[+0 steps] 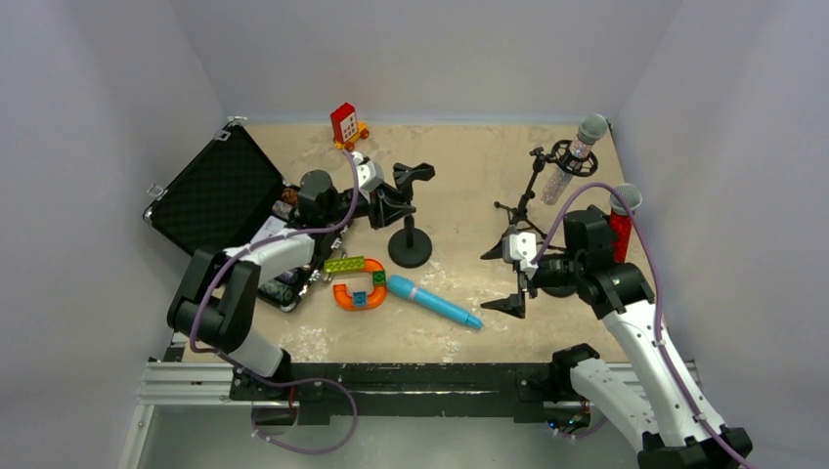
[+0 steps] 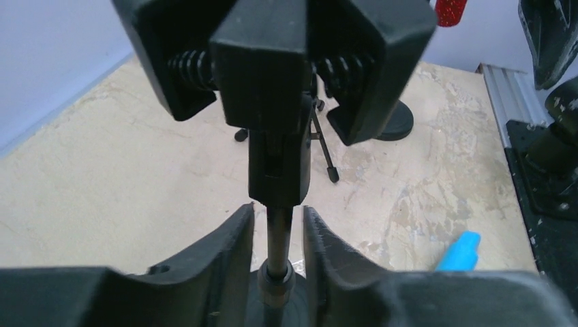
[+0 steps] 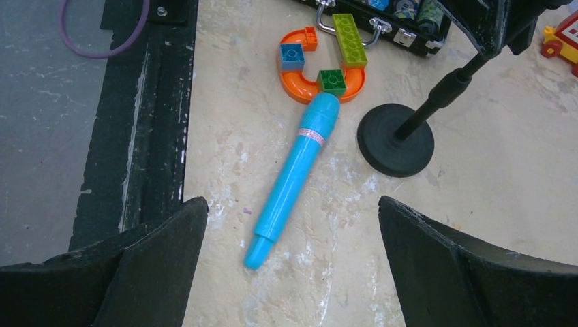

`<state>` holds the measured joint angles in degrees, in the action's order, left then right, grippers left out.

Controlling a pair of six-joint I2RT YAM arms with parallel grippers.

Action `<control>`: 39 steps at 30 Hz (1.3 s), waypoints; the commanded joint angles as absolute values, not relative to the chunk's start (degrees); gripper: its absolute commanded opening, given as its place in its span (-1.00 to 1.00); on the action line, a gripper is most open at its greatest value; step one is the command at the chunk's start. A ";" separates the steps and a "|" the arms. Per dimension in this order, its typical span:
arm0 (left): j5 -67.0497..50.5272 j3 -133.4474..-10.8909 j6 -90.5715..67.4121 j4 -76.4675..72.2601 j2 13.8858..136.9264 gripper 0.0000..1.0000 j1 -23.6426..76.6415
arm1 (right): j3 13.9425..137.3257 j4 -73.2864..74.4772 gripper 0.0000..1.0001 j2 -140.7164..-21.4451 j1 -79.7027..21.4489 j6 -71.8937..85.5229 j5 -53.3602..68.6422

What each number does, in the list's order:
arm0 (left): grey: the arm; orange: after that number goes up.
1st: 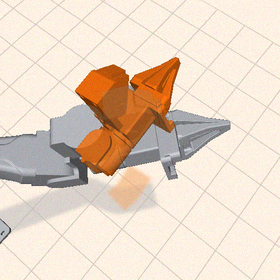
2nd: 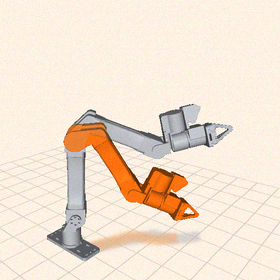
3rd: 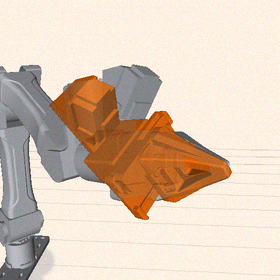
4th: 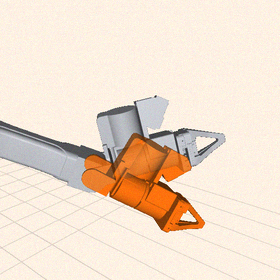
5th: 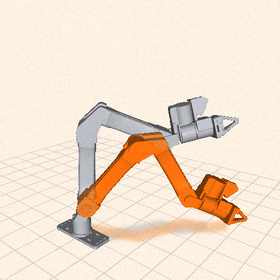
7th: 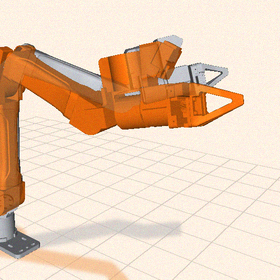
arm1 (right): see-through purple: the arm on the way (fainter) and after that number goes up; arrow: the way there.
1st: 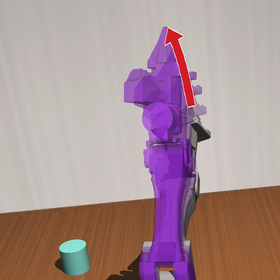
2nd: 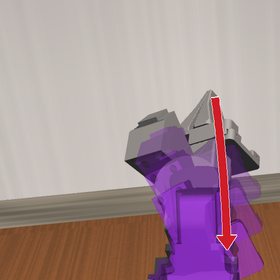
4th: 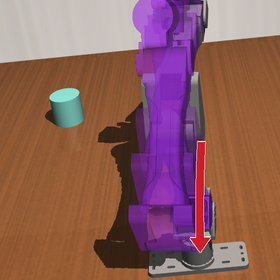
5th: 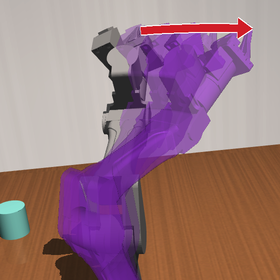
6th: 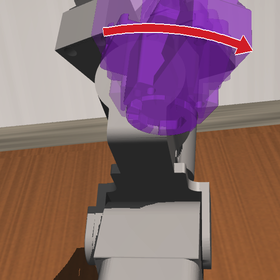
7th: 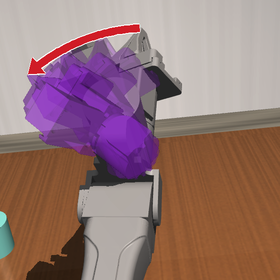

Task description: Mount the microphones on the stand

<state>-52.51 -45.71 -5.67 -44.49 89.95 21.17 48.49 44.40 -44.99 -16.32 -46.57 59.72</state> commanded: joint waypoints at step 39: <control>-14.38 -41.18 -7.74 31.69 31.10 0.94 20.83 | 41.15 24.64 0.97 -58.08 -35.20 -36.98 34.91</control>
<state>-15.97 -43.83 -10.33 25.12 32.16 21.06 41.69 31.35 -56.23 -33.41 -40.12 43.68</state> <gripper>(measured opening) 0.966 0.978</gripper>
